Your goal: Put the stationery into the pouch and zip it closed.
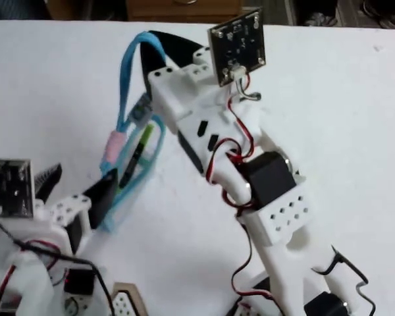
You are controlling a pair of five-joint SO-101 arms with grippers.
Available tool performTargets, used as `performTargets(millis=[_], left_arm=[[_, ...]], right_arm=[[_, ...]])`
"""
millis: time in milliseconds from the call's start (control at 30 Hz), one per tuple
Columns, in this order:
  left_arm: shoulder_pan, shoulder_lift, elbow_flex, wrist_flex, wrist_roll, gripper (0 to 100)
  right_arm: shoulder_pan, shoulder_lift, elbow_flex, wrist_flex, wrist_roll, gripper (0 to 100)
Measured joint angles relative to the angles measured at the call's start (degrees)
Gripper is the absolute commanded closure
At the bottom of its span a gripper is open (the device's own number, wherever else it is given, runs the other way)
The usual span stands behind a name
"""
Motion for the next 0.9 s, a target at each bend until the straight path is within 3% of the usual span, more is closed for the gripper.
performTargets(millis=[233, 900], left_arm=[[0.0, -1.0, -7.6, 6.5, 0.0, 69], [0.0, -5.4, -13.5, 7.1, -6.7, 69]], right_arm=[[0.3, 1.8, 0.0, -4.6, 0.0, 98.3], [-0.9, 9.1, -7.2, -8.0, 0.0, 98.3]])
